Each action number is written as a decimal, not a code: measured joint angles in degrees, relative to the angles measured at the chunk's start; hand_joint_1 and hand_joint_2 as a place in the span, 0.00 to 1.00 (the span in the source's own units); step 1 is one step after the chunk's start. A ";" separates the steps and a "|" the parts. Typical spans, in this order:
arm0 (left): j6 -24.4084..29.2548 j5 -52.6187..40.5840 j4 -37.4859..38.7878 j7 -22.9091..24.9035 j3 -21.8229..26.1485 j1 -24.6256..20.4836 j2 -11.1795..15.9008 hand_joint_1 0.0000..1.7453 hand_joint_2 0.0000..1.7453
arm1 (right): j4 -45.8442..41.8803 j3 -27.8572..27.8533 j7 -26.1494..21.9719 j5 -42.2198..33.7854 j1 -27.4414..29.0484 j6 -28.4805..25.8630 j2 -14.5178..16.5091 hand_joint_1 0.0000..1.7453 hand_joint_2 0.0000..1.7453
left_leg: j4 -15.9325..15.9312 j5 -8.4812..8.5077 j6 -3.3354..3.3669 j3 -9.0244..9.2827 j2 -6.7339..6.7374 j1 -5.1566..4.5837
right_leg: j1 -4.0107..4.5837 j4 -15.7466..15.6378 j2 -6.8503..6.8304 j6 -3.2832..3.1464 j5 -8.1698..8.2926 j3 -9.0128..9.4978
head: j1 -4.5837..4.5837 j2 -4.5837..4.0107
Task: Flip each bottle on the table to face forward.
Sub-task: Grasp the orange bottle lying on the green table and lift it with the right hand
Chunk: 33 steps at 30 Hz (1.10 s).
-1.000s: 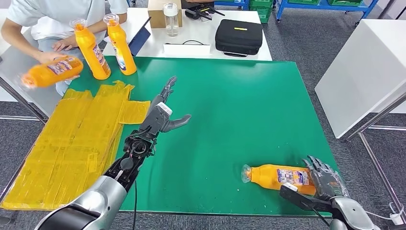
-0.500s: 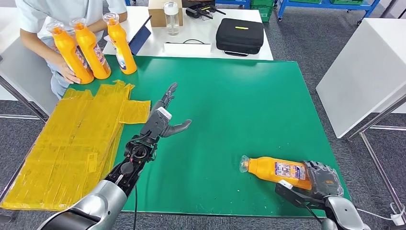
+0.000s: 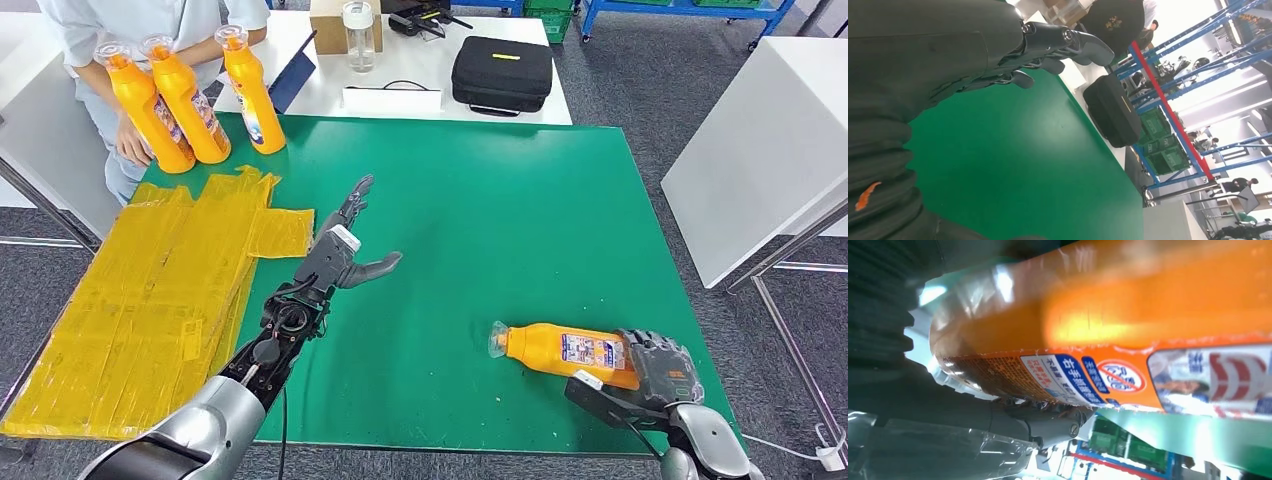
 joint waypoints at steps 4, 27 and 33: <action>-0.01 0.04 0.00 0.00 -0.01 0.00 0.00 0.00 1.00 | 0.03 0.00 -0.11 -0.25 -0.11 -0.33 0.10 1.00 1.00 | 0.00 0.00 0.00 -0.01 -0.01 0.00 | 0.00 0.00 0.00 0.00 0.00 0.00 | 0.00 0.00; -15.28 16.20 -10.89 7.55 -5.63 4.34 0.49 0.00 1.00 | 10.33 1.19 -22.31 -60.81 -21.22 -0.92 19.41 1.00 1.00 | 0.01 0.33 -0.08 -0.62 -0.49 0.03 | 0.00 0.17 -0.36 -0.05 0.06 -0.53 | -0.02 0.00; -16.17 17.82 -11.21 8.16 -6.27 4.29 1.30 0.00 1.00 | 13.69 2.70 -23.22 -63.70 -22.97 2.82 20.44 1.00 1.00 | 0.01 0.34 -0.07 -0.72 -0.61 0.04 | 0.00 0.21 -0.53 -0.10 0.02 -0.56 | 0.00 0.00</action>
